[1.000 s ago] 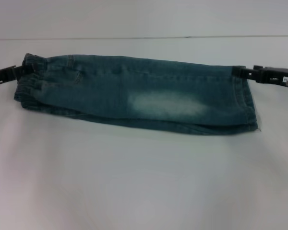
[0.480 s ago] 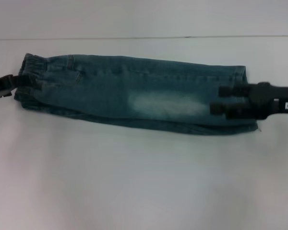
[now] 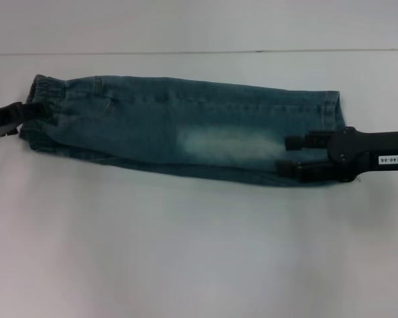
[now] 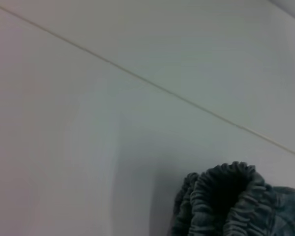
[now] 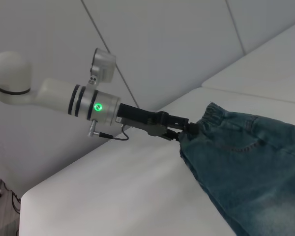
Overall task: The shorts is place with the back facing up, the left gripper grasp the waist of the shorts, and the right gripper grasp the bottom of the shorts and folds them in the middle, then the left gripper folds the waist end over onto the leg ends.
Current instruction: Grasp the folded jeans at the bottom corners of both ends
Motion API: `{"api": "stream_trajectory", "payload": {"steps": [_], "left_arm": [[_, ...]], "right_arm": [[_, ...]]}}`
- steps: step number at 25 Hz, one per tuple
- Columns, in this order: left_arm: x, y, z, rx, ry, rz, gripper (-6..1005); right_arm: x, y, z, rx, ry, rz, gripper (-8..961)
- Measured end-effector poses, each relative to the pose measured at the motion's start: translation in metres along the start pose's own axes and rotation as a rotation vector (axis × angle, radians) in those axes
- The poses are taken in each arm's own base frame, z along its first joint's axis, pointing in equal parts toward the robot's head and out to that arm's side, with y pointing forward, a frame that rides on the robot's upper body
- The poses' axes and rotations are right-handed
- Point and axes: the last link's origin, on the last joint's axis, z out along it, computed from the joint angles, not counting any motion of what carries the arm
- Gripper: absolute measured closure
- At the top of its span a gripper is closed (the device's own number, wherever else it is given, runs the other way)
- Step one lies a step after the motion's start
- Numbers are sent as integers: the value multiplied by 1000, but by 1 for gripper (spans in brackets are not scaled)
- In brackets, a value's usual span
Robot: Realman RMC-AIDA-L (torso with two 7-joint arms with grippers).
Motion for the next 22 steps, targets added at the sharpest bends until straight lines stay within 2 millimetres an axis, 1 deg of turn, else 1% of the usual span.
{"api": "stream_trajectory", "payload": {"steps": [14,22], "left_arm": [[-6,9,8,5,-28,83,190],[-7,11,9,8,-25,101,499]], "right_arm": [[-1,0,6,-3,-3,4,80],[0,-1,8,4,-2,4,108]]}}
